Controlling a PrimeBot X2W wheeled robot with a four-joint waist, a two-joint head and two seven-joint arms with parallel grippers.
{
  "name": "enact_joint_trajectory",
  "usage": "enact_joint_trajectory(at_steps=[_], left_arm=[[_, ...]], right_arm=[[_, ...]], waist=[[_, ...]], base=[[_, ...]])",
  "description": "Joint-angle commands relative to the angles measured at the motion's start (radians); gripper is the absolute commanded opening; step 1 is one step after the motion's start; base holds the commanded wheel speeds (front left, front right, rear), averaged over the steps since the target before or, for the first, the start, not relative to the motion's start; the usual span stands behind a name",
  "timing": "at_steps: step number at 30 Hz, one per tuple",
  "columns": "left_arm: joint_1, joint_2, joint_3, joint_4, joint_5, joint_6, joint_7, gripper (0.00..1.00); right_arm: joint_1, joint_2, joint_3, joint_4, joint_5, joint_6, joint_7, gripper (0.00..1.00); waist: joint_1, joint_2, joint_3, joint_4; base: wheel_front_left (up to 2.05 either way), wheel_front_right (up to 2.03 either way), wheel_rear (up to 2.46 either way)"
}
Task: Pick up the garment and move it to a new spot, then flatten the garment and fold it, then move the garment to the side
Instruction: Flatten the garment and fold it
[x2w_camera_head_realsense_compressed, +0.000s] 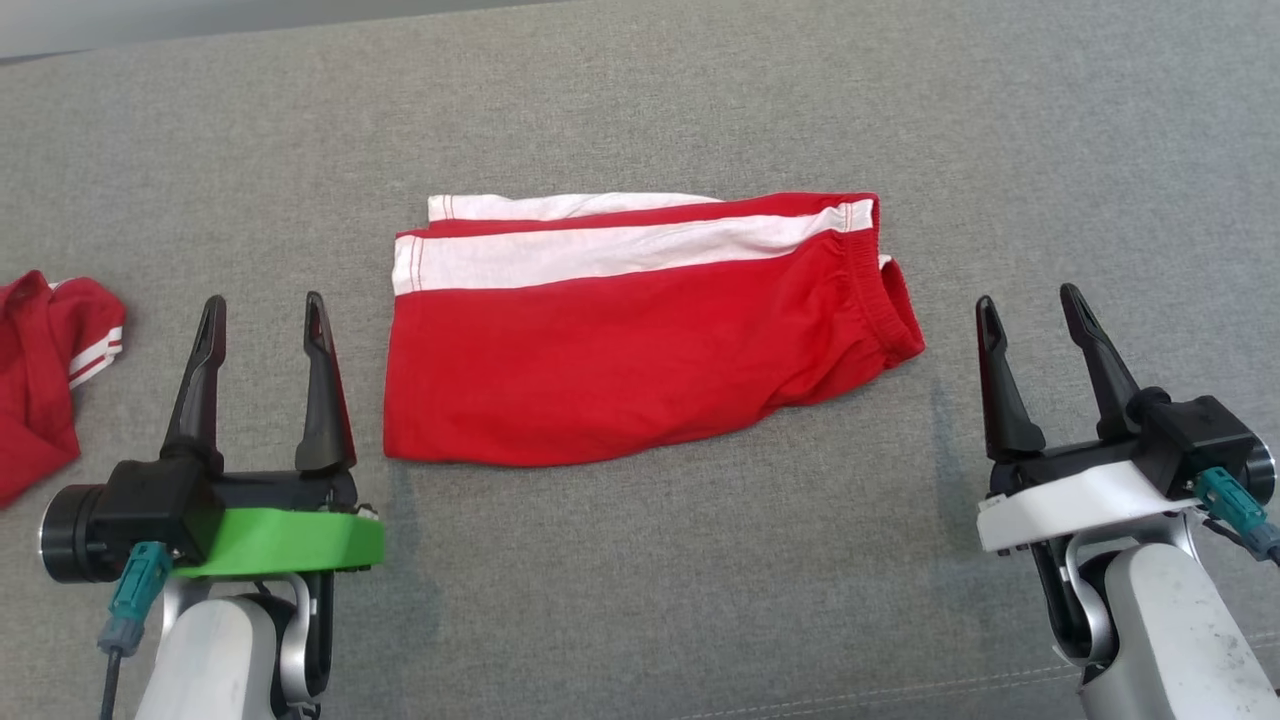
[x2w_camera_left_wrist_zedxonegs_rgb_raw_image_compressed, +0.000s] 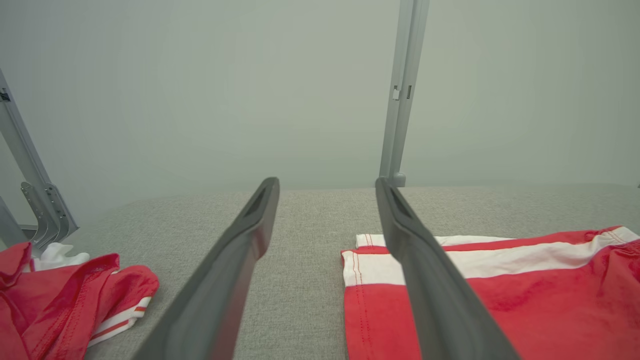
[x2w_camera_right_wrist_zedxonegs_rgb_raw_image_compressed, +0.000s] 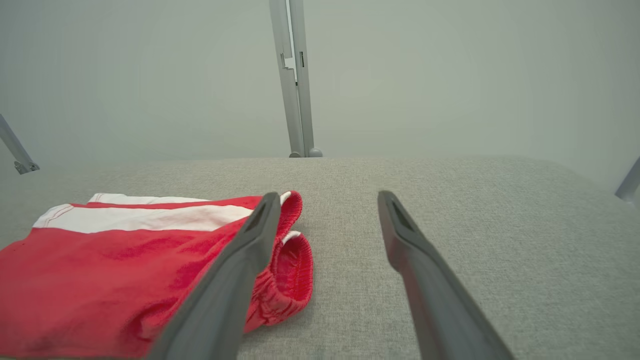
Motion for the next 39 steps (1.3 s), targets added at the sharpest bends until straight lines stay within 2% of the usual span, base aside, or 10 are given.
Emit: enact_joint_trajectory(at_steps=[1, 9, 16, 21, 30, 31, 33, 34, 39], left_arm=[[0.006, 0.003, -0.004, -0.003, 0.001, 0.001, 0.003, 1.00], [-0.034, -0.008, -0.032, 0.005, -0.001, -0.010, 0.009, 1.00], [-0.062, -0.025, -0.052, 0.026, -0.005, -0.015, 0.003, 1.00], [-0.070, -0.032, -0.058, 0.037, -0.009, -0.017, 0.000, 1.00], [-0.084, -0.033, -0.058, 0.054, -0.013, -0.025, -0.005, 1.00], [-0.085, -0.032, -0.057, 0.055, -0.013, -0.024, -0.006, 1.00], [-0.086, -0.029, -0.055, 0.057, -0.012, -0.023, -0.006, 1.00], [-0.087, -0.028, -0.054, 0.057, -0.011, -0.023, -0.006, 1.00], [-0.084, -0.023, -0.050, 0.056, -0.010, -0.020, -0.008, 1.00]], right_arm=[[0.003, -0.007, -0.003, 0.011, 0.006, 0.000, -0.001, 1.00], [-0.101, -0.005, 0.039, 0.105, 0.032, 0.000, 0.034, 1.00], [-0.192, 0.005, 0.054, 0.212, 0.040, 0.000, 0.124, 1.00], [-0.201, 0.009, 0.027, 0.274, 0.042, 0.000, 0.180, 1.00], [-0.164, 0.027, -0.004, 0.354, 0.085, 0.000, 0.178, 1.00], [-0.163, 0.029, 0.009, 0.359, 0.095, 0.000, 0.178, 0.85], [-0.166, 0.030, 0.030, 0.364, 0.122, 0.000, 0.166, 0.24], [-0.167, 0.027, 0.038, 0.369, 0.129, 0.000, 0.162, 0.00], [-0.165, 0.005, 0.054, 0.373, 0.179, -0.001, 0.144, 0.00]], waist=[[0.0000, 0.0000, 0.004, 0.007], [0.0000, 0.0000, 0.031, 0.051], [0.0000, 0.0000, 0.054, 0.088], [0.0000, 0.0000, 0.068, 0.098], [0.0000, 0.0000, 0.075, 0.094], [0.0000, 0.0000, 0.074, 0.092], [0.0000, 0.0000, 0.072, 0.088], [0.0000, 0.0000, 0.071, 0.086], [0.0000, 0.0000, 0.066, 0.076]], base=[[0.00, 0.00, 0.00], [0.00, 0.00, 0.00], [0.00, 0.00, 0.00], [0.00, 0.00, 0.00], [0.00, 0.00, 0.00], [0.00, 0.00, 0.00], [0.00, 0.00, 0.00], [0.00, 0.00, 0.00], [0.00, 0.00, 0.00]])
